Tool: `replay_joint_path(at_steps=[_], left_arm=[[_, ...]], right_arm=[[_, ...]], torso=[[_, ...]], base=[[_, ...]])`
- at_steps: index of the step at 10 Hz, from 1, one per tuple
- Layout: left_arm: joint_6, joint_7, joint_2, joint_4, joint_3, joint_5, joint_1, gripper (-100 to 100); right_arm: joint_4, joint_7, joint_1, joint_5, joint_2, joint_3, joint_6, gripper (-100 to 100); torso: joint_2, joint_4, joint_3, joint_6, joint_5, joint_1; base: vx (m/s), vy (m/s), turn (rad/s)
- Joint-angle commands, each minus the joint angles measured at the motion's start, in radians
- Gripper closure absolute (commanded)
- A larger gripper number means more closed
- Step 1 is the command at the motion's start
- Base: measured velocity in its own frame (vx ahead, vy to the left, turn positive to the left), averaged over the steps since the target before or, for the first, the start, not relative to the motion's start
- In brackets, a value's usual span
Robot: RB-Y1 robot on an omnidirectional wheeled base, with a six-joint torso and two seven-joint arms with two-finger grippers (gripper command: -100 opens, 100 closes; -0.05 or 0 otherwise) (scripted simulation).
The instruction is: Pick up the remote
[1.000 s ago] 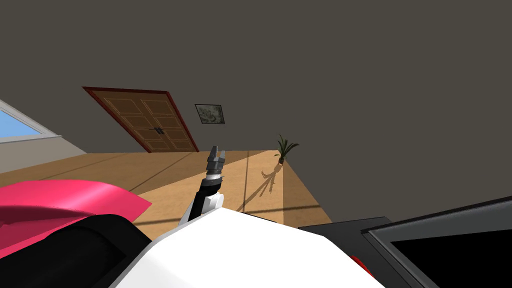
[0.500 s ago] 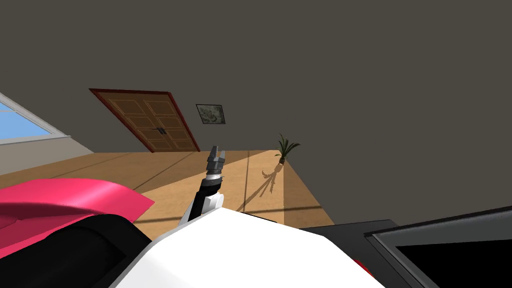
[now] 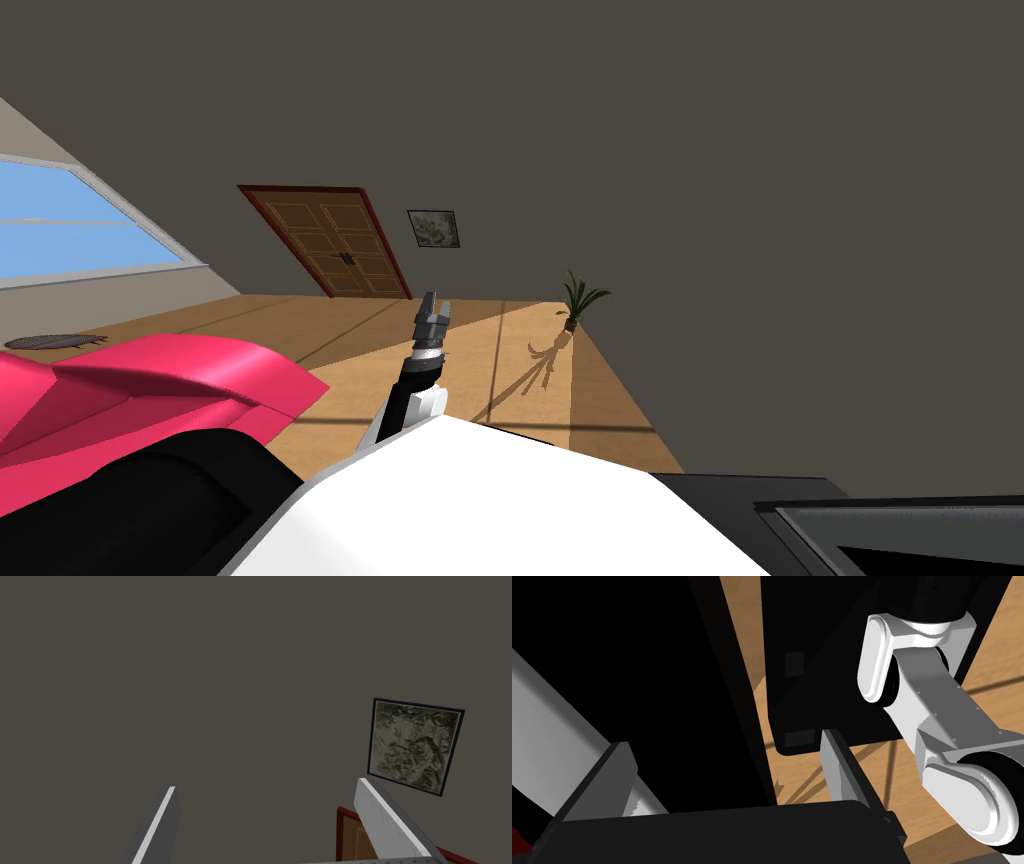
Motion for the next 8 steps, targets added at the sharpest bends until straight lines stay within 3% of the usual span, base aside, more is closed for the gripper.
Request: replay_joint_path(at_steps=[1,2,4,8], left_arm=[[0.0,0.0,0.0,0.0,0.0,0.0,0.0,0],[0.0,0.0,0.0,0.0,0.0,0.0,0.0,0],[0.0,0.0,0.0,0.0,0.0,0.0,0.0,0],[0.0,0.0,0.0,0.0,0.0,0.0,0.0,0]], right_arm=[[0.047,0.021,-0.015,0.009,-0.008,0.007,0.017,-100],[0.047,0.021,-0.015,0.009,-0.008,0.007,0.017,-100],[0.091,0.04,-0.053,0.023,-0.02,0.019,0.052,-100],[0.104,0.048,-0.102,0.034,-0.006,0.026,0.083,-100]], torso=[[0.0,0.0,0.0,0.0,0.0,0.0],[0.0,0.0,0.0,0.0,0.0,-0.001],[0.001,0.0,0.0,0.0,0.0,-0.001],[0.001,0.0,0.001,0.001,0.0,0.0]], base=[[0.01,-0.052,0.181],[0.002,-0.044,0.065],[0.006,-0.059,0.147],[-0.009,-0.049,0.057]])
